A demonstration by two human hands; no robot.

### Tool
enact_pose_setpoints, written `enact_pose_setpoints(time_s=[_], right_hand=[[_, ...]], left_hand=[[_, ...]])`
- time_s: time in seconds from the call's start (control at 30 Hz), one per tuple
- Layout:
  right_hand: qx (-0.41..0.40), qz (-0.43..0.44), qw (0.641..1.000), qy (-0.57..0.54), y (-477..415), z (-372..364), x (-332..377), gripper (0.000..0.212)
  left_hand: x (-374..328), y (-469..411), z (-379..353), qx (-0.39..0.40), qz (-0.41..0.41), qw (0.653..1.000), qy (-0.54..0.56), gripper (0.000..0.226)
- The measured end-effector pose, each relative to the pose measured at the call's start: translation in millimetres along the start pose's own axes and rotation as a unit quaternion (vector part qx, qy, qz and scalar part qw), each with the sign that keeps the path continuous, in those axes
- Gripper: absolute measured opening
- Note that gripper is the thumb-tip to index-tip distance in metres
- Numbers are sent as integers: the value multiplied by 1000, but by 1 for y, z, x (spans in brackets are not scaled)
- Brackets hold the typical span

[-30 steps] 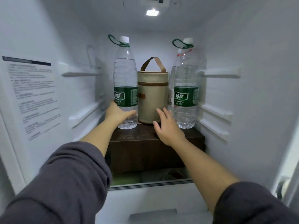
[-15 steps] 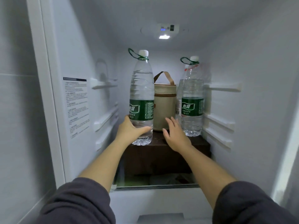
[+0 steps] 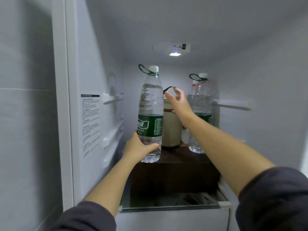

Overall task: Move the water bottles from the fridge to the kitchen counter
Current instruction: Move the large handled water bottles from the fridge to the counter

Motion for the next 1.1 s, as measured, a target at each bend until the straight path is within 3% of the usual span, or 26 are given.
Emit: enact_pose_setpoints(time_s=[0.13,0.27,0.47,0.6,0.73,0.83,0.93,1.1], right_hand=[[55,-19,998,26,-31,-31,45,94],[87,-19,996,30,-41,-50,50,75],[63,8,996,59,-22,-26,58,62],[44,22,998,28,-3,-7,64,56],[37,13,999,32,10,14,67,53],[28,7,999,13,17,26,76,52],[-6,1,999,-48,20,34,84,34],[-17,-24,995,-94,30,33,87,35]], left_hand=[[3,-2,-3,6,0,1000,30,87],[4,-3,-3,5,-7,999,38,85],[-5,7,-10,14,-54,993,101,86],[-9,9,-17,19,-68,990,122,107],[-7,5,-22,17,-69,993,95,83],[-11,10,-22,19,-101,991,89,92],[-12,14,-22,26,-116,988,95,101],[-15,20,-19,18,-135,985,106,95]])
Point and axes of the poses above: each hand's wrist, its own y-axis away from the middle knuckle, its own z-axis out of the back of the hand, x = y × z, the point moved 9 cm from there along -y, towards the middle knuckle, and after that the axes turned 6 degrees about y, right-handed, at the moved point
